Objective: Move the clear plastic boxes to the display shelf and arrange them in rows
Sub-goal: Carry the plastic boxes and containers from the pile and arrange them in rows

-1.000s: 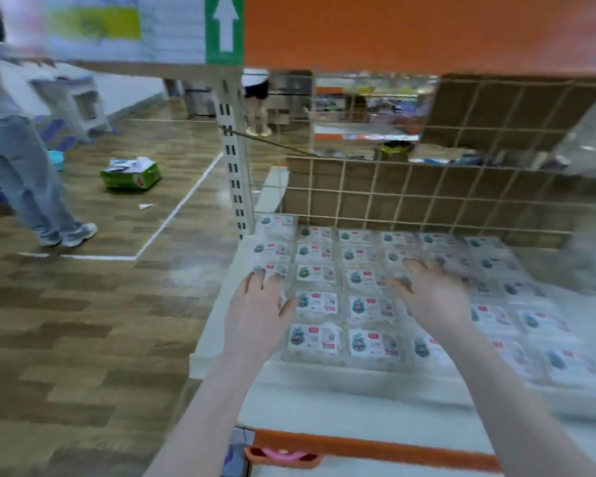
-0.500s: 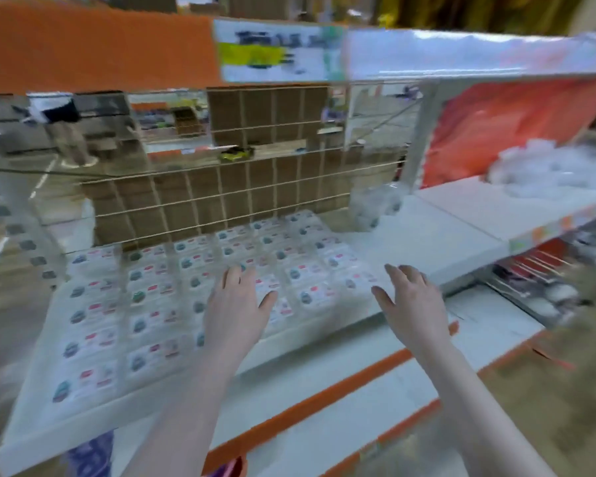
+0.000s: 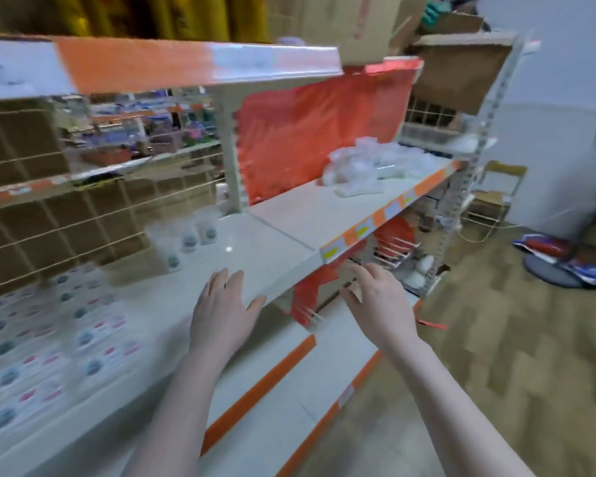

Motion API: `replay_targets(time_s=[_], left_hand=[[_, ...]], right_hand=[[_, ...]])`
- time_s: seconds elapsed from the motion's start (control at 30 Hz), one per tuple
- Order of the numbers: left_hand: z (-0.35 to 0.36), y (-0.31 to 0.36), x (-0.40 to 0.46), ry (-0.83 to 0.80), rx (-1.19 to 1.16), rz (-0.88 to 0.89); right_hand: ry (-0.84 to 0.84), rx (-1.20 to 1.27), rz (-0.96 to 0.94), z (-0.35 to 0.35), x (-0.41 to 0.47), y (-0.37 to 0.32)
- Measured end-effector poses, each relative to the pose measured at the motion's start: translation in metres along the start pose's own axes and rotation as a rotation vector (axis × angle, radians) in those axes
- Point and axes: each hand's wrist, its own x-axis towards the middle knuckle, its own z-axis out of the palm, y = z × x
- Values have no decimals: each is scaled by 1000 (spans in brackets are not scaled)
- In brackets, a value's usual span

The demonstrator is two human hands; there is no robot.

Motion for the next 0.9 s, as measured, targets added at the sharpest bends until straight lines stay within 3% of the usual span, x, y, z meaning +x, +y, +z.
replay_targets(time_s=[0.23, 0.9], left_hand=[[44, 80, 69, -15, 3, 26], [143, 171, 348, 6, -44, -6]], right_hand=[[17, 24, -8, 15, 66, 89], [18, 9, 27, 129, 325, 249]])
